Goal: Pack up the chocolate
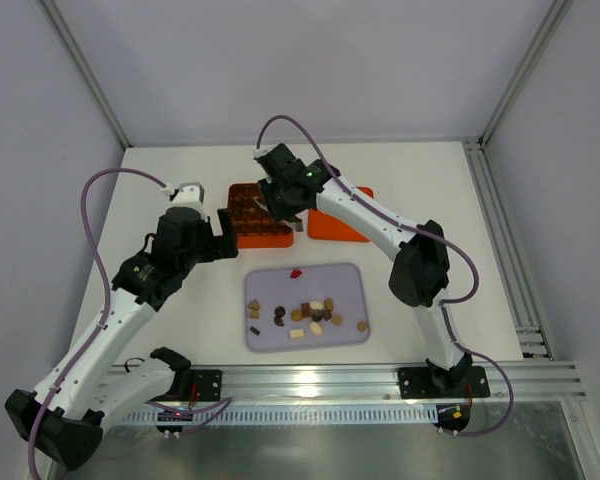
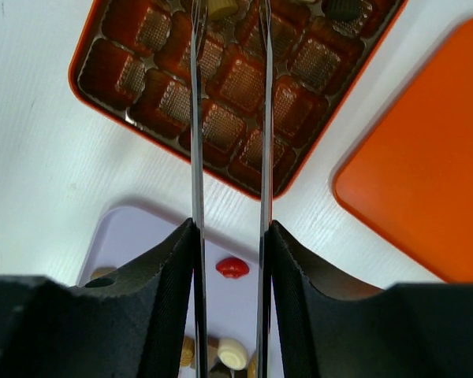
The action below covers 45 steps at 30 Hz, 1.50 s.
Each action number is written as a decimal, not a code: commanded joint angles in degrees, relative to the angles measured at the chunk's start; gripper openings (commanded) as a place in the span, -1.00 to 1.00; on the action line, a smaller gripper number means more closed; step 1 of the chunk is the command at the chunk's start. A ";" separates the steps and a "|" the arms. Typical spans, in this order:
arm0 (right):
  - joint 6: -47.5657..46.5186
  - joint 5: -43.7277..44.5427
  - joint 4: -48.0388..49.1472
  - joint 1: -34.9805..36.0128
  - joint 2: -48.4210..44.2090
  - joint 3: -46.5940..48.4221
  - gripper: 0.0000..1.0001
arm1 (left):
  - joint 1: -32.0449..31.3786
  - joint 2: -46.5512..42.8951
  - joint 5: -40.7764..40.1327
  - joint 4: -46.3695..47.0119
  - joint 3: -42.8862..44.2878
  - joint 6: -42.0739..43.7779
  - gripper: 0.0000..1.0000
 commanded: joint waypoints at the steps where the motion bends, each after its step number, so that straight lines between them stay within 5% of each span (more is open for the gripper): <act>1: -0.20 1.82 -0.25 0.01 -11.48 -3.84 -0.14 | 0.33 -0.57 -0.18 1.43 -0.20 -0.41 0.99; 11: 1.38 3.23 -0.43 3.44 -32.23 -29.61 -0.14 | 0.33 -0.39 0.17 1.60 -0.03 -0.32 1.00; 18: -0.46 0.34 -1.05 5.72 -37.96 -41.91 -0.15 | 0.42 0.13 0.35 1.69 -0.03 -0.41 0.99; 45: -3.54 -1.07 0.36 8.27 -32.17 -44.92 -0.14 | 0.42 0.40 0.17 1.69 -0.29 -0.41 0.99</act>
